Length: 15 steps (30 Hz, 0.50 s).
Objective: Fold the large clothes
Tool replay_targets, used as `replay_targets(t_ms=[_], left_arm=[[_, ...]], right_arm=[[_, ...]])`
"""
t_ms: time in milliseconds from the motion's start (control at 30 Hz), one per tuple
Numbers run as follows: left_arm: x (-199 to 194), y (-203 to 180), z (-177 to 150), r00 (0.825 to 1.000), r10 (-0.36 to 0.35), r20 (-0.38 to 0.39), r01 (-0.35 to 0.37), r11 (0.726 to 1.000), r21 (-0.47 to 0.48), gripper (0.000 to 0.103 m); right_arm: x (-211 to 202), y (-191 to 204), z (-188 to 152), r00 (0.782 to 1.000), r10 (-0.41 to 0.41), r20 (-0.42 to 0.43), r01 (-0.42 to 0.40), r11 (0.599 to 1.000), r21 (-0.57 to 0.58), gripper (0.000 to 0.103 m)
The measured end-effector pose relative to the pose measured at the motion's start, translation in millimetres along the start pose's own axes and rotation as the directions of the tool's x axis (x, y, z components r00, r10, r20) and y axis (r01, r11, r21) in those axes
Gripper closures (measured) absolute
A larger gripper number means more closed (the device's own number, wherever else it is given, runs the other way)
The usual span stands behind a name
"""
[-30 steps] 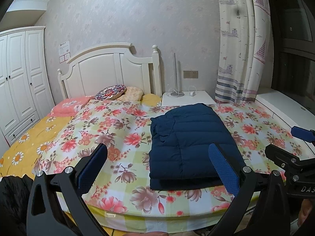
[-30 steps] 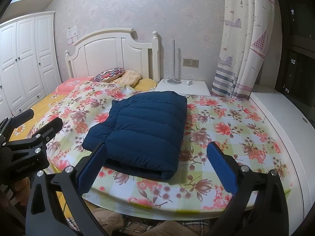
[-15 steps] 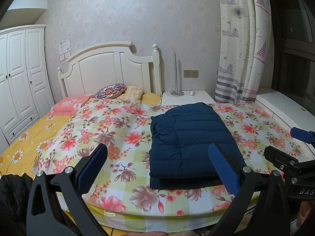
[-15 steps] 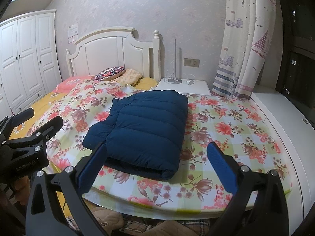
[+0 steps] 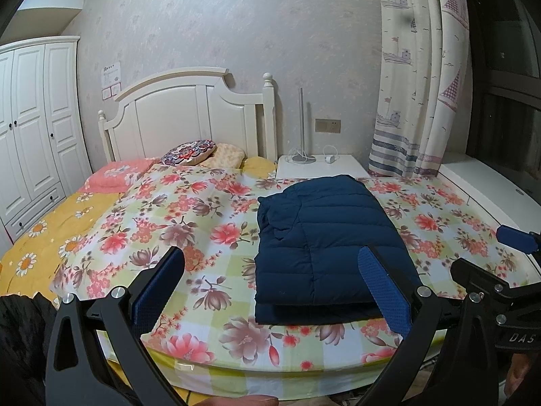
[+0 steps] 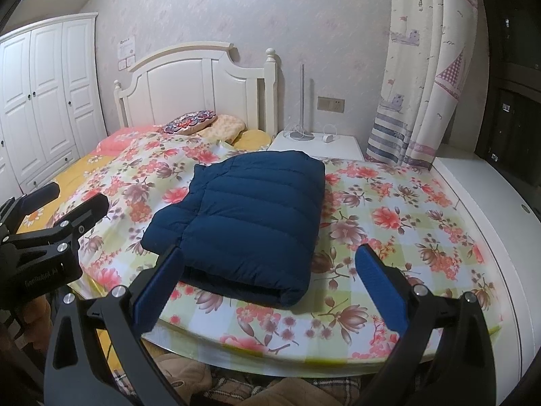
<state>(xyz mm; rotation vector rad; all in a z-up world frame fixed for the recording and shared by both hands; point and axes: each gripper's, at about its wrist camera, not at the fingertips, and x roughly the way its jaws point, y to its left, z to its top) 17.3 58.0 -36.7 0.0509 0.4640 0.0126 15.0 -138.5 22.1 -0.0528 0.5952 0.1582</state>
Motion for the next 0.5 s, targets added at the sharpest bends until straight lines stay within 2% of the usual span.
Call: replay_targets(t_ms=[100, 167, 267, 367, 433, 500], left_arm=[[5.4, -3.2, 0.2, 1.0, -0.001, -0.005, 0.001, 1.0, -0.002, 0.005], [12.1, -8.1, -4.0, 1.0, -0.013, 0.025, 0.013, 1.0, 0.003, 0.005], [40.6, -17.9, -6.6, 1.0, -0.026, 0.006, 0.026, 0.999, 0.03, 0.005], [92.7, -13.2, 0.0, 0.994, -0.048, -0.098, 0.054, 0.997, 0.06, 0.005], [144.9, 16.8, 13.0, 0.982, -0.019, -0.187, 0.02, 1.0, 0.003, 0.004], [189.3, 57.6, 28.2, 0.969, -0.012, -0.247, -0.007, 0.997, -0.077, 0.004]], right_arm=[[7.8, -3.4, -4.0, 1.0, 0.0, -0.019, 0.0, 1.0, -0.006, 0.003], [16.3, -6.7, -5.9, 0.999, 0.002, -0.038, -0.002, 1.0, -0.004, 0.003], [39.2, -12.1, -10.5, 0.996, 0.003, -0.085, -0.004, 1.0, -0.003, 0.003], [62.8, -29.6, -8.5, 0.997, 0.001, -0.081, -0.001, 1.0, 0.004, 0.003], [82.7, -57.2, -1.7, 0.995, 0.012, -0.101, -0.008, 0.999, 0.04, 0.003], [103.0, -114.2, 14.2, 0.994, -0.028, -0.108, 0.04, 0.994, 0.103, 0.003]])
